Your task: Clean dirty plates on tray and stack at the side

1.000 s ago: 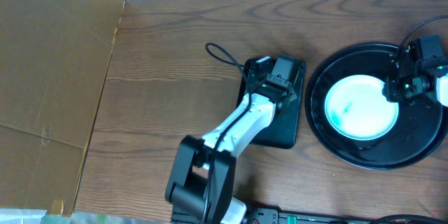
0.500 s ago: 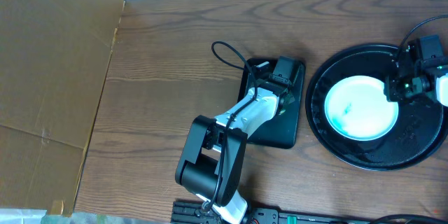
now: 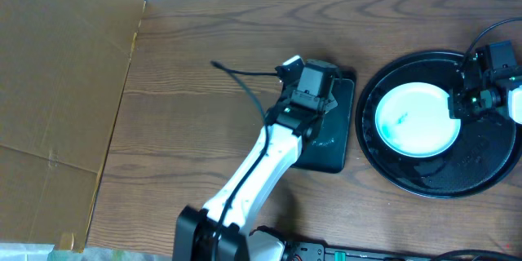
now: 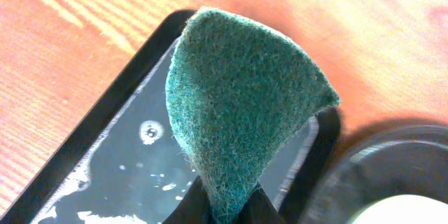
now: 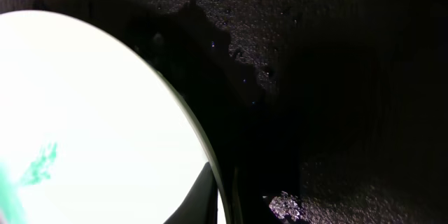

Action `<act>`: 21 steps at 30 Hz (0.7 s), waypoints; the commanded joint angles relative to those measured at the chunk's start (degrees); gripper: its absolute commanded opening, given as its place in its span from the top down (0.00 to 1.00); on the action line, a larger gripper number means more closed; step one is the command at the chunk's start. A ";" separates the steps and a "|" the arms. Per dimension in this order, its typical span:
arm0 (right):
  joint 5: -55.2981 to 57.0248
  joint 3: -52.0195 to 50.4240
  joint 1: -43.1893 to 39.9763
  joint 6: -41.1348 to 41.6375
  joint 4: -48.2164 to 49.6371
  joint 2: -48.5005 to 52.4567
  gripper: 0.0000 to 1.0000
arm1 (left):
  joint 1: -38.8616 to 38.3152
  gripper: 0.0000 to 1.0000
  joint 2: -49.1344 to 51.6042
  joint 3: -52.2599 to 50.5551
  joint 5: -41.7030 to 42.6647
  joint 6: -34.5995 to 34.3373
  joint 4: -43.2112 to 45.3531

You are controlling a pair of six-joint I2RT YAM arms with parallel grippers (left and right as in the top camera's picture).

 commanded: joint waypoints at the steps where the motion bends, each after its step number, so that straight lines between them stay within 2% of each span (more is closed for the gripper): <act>1: 1.40 -1.40 0.50 0.28 0.20 3.45 0.96 | 0.17 0.93 -0.46 -0.11 6.43 -0.15 -0.33; 5: 1.42 -1.40 0.92 0.28 0.26 3.45 0.97 | -0.94 0.93 1.22 -0.11 14.19 -0.48 0.07; 9: 1.42 -1.40 1.60 0.31 0.50 3.45 0.96 | -4.35 0.93 3.87 -0.11 17.55 -0.59 1.88; 21: 1.42 -1.40 2.27 0.31 0.46 3.45 0.93 | -17.00 0.93 14.51 -0.11 17.90 -11.26 16.09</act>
